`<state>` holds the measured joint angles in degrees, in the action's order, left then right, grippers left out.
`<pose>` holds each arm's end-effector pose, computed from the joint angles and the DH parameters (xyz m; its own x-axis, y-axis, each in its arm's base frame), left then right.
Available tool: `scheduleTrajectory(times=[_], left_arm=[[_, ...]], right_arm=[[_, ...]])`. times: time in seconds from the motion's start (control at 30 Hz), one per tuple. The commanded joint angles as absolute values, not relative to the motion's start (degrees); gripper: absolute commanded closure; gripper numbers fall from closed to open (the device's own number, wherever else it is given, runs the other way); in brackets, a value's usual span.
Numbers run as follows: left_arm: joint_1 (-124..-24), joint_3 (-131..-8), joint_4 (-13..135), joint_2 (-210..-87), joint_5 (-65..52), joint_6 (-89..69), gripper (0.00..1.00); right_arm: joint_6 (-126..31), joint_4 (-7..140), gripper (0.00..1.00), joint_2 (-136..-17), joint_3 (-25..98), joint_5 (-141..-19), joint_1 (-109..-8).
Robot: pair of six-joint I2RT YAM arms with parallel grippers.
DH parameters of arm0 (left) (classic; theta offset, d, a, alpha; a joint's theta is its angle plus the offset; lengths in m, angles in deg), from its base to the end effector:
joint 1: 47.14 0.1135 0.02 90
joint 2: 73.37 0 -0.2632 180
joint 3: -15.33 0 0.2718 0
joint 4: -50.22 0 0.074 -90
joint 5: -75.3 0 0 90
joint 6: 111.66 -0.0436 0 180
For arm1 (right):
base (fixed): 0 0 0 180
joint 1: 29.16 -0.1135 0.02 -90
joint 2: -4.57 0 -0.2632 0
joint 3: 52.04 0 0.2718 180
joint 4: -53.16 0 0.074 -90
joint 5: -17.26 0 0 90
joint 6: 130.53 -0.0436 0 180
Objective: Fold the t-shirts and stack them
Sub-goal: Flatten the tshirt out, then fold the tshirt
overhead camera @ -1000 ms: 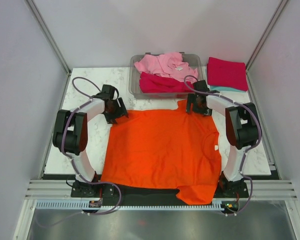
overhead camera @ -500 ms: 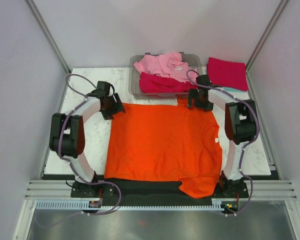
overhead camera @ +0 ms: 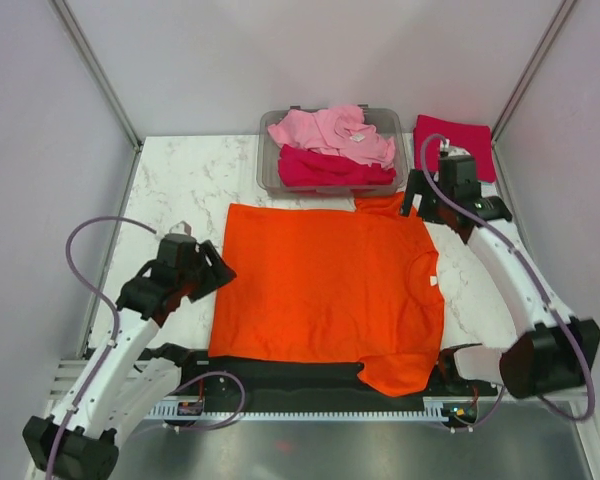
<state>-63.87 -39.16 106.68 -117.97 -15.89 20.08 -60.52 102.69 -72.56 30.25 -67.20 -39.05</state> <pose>0.1738 -0.0513 0.2596 -0.7014 -0.4842 -0.5230 -0.2585 0.8567 -0.4464 0.3120 0.0501 0.3124 -0.6826 0.2264 -0.6949 0.1387 0.9737 0.1809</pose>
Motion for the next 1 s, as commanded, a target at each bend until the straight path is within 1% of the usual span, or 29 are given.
scheduleTrajectory(times=[0.0, 0.07, 0.1, 0.13, 0.23, 0.3, 0.37, 0.4, 0.47, 0.53, 0.7, 0.8, 0.83, 0.87, 0.93, 0.97], left_arm=[[-74.50, -35.74, 114.81, -119.94, -19.17, 31.68, 0.31], [-80.25, -35.48, 116.50, -125.72, -22.77, 37.02, 0.31], [-84.89, -35.04, 116.76, -127.15, -23.22, 38.44, 0.30], [-87.02, -34.25, 117.90, -127.77, -24.26, 40.20, 0.30], [-94.50, -33.02, 120.97, -125.85, -27.34, 48.54, 0.30], [-99.15, -33.10, 122.91, -122.87, -28.40, 52.68, 0.32], [-101.45, -33.19, 123.53, -123.38, -29.46, 54.80, 0.33], [-102.68, -33.98, 123.79, -125.82, -30.16, 55.33, 0.32], [-103.13, -34.16, 123.02, -128.99, -29.47, 55.77, 0.30], [-103.30, -32.76, 121.08, -132.77, -27.63, 55.69, 0.29], [-103.57, -29.24, 115.98, -133.32, -28.31, 54.98, 0.26], [-103.57, -28.71, 116.59, -128.94, -31.21, 56.47, 0.26], [-103.48, -27.58, 116.68, -126.83, -33.22, 59.35, 0.26], [-102.35, -26.96, 116.85, -121.50, -34.55, 60.60, 0.25], [-99.63, -24.77, 116.59, -116.46, -37.09, 62.62, 0.25], [-97.70, -24.15, 116.24, -113.92, -37.19, 62.37, 0.23]], right_arm=[[-64.34, 104.41, 0.02, -63.57, 22.35, -74.21, -39.62], [-66.10, 104.85, 0.02, -57.33, 18.12, -76.33, -40.06], [-66.63, 105.63, 0.02, -55.40, 17.15, -77.21, -40.58], [-67.67, 106.08, 0.02, -52.07, 15.40, -78.61, -40.76], [-68.56, 107.92, 0.02, -46.70, 13.28, -79.94, -42.08], [-68.83, 109.50, 0.02, -44.93, 12.58, -80.03, -42.52], [-68.92, 110.12, 0.02, -43.16, 11.35, -80.56, -42.70], [-69.00, 110.12, 0.02, -42.46, 10.99, -80.74, -42.70], [-69.18, 109.51, 0.02, -42.02, 9.59, -81.35, -42.78], [-69.18, 109.07, 0.02, -42.02, 8.71, -81.96, -42.79], [-68.57, 108.89, 0.02, -42.10, 8.27, -82.41, -42.79], [-68.13, 108.98, 0.02, -42.37, 8.09, -82.85, -42.70], [-67.86, 108.98, 0.02, -42.45, 7.92, -83.11, -42.78], [-67.77, 109.07, 0.02, -42.54, 7.91, -83.11, -42.79], [-67.25, 109.33, 0.02, -42.19, 8.00, -83.29, -42.79], [-67.07, 109.51, 0.02, -42.19, 7.91, -83.37, -42.79]])
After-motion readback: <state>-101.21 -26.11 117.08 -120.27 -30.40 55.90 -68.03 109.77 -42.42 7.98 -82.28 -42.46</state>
